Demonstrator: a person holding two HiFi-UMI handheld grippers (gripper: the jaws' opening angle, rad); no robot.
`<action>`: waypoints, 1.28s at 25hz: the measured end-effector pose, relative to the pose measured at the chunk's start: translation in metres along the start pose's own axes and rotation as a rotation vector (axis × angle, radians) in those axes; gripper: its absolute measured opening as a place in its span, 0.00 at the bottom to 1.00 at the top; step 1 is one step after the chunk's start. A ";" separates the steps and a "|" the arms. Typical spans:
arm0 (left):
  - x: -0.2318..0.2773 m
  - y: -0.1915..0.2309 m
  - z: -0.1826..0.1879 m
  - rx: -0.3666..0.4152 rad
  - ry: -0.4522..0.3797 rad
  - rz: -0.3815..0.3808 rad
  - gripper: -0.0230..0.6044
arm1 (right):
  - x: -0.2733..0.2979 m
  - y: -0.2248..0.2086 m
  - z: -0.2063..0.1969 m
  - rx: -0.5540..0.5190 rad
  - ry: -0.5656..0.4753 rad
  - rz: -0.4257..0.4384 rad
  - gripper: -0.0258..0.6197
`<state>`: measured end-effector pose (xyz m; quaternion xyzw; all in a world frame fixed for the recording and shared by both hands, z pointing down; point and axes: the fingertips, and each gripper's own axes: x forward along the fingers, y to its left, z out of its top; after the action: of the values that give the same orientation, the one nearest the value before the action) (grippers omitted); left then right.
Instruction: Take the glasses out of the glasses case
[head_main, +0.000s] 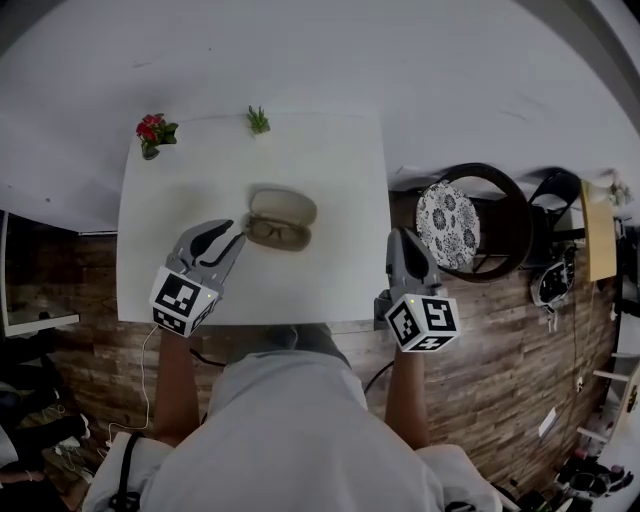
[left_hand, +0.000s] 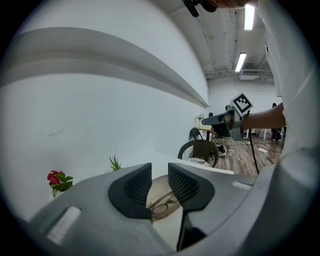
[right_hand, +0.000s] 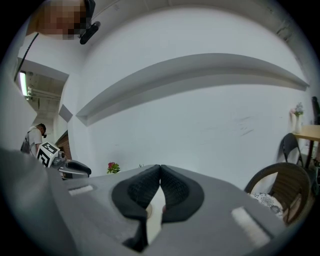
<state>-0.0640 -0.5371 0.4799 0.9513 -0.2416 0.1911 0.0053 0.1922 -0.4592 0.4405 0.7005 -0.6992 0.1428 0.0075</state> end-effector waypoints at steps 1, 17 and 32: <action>0.003 -0.001 0.000 0.015 0.013 -0.008 0.22 | 0.004 -0.002 0.002 -0.002 0.001 0.006 0.04; 0.058 -0.005 -0.049 0.365 0.387 -0.157 0.22 | 0.045 -0.035 -0.019 0.023 0.062 0.051 0.04; 0.131 -0.024 -0.102 0.522 0.576 -0.370 0.22 | 0.059 -0.059 -0.041 0.047 0.104 0.029 0.04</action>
<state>0.0159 -0.5654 0.6241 0.8559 0.0008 0.4993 -0.1344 0.2416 -0.5072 0.5034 0.6819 -0.7043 0.1956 0.0254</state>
